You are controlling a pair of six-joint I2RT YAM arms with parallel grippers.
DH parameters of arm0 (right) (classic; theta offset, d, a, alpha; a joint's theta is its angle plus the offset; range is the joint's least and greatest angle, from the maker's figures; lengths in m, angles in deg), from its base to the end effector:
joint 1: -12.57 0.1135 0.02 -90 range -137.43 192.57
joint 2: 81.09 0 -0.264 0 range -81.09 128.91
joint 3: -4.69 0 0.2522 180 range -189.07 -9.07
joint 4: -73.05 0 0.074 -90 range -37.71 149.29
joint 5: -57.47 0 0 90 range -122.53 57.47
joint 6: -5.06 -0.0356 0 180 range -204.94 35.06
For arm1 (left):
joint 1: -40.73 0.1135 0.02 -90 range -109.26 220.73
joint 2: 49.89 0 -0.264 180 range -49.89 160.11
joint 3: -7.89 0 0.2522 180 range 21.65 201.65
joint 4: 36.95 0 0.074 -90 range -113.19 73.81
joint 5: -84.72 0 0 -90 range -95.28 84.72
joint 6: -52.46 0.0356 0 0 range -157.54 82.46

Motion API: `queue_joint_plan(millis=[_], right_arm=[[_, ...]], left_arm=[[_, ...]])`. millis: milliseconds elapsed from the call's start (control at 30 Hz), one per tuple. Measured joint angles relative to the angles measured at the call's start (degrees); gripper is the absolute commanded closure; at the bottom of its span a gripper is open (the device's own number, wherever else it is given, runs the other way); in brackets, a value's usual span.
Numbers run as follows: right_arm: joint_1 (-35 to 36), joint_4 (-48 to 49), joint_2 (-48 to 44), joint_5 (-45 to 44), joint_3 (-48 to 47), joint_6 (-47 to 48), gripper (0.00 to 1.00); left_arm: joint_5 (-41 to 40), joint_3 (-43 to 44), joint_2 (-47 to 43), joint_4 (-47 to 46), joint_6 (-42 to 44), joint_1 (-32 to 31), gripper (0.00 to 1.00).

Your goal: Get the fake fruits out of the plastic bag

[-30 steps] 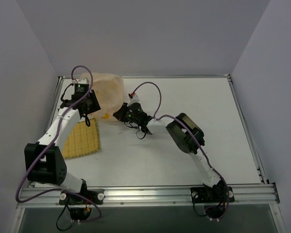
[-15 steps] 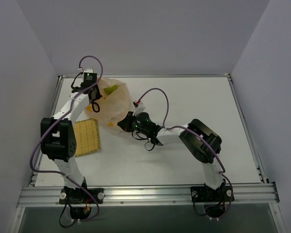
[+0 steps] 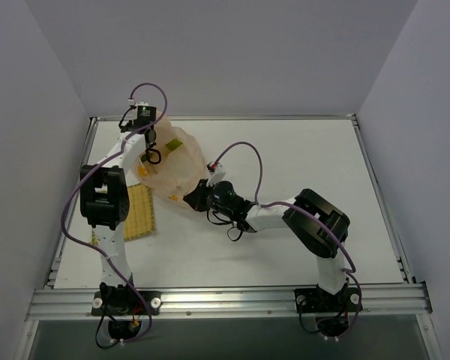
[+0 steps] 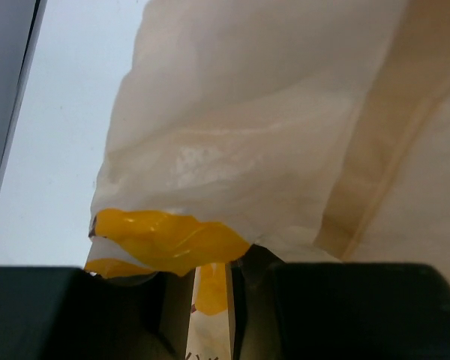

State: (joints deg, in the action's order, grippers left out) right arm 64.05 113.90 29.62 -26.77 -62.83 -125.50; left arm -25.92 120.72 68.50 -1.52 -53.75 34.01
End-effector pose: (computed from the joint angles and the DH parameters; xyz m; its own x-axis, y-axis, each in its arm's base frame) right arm 0.2504 0.3203 0.1834 -0.5661 0.3276 -0.7564 -0.6223 0.4319 0.6528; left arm 0.4757 -0.0434 0.2509 -0.5823 -0.1944 -0.7894 -0.3304 0.9438 0.0113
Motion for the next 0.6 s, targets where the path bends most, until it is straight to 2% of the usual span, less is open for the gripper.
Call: queue_joint_plan(millis=[33, 133, 167, 233, 267, 300, 333, 367, 467, 533, 567, 600], right_arm=[[0.0, 0.0, 0.0, 0.0, 0.0, 0.1, 0.97], [0.0, -0.6, 0.0, -0.8, 0.0, 0.7, 0.71], [0.0, -1.4, -0.1, -1.2, 0.0, 1.5, 0.53], [0.0, -4.8, -0.8, -2.4, -0.1, 3.1, 0.36], [0.0, -7.1, -1.4, -3.4, -0.2, 4.3, 0.25], [0.0, -10.2, -2.5, -4.6, -0.6, 5.4, 0.2], [0.0, -12.7, -3.5, -5.7, -1.0, 6.5, 0.17], [0.0, -15.2, -4.7, -6.9, -1.6, 7.7, 0.13], [0.0, -21.0, -8.9, -10.0, -3.5, 10.3, 0.09], [0.0, -23.7, -11.9, -11.6, -4.4, 11.4, 0.11], [0.2, -24.5, -13.2, -12.2, -4.9, 11.9, 0.25], [0.3, -25.4, -14.3, -12.8, -5.5, 12.5, 0.38]], left_arm=[[-0.2, -0.2, 0.1, 0.2, 0.0, 0.0, 0.81], [0.1, -1.7, -0.8, -0.6, -0.3, 0.2, 0.82], [0.5, -3.2, -1.6, -1.3, -0.4, 0.3, 0.82], [1.8, -6.9, -4.0, -1.9, -0.9, 0.4, 0.79], [2.6, -8.4, -5.3, -1.9, -1.2, 0.5, 0.76], [3.2, -9.4, -6.4, -1.7, -1.5, 0.5, 0.72], [4.0, -10.0, -7.4, -1.7, -1.9, 0.5, 0.6], [4.9, -10.4, -8.4, -1.7, -2.2, 0.6, 0.52], [7.6, -12.3, -12.9, -2.4, -4.0, 0.6, 0.38], [9.2, -14.6, -17.0, -2.6, -5.3, 0.6, 0.4], [9.8, -15.6, -19.2, -2.6, -5.8, 0.6, 0.48], [10.5, -16.7, -21.4, -2.6, -6.5, 0.6, 0.5]])
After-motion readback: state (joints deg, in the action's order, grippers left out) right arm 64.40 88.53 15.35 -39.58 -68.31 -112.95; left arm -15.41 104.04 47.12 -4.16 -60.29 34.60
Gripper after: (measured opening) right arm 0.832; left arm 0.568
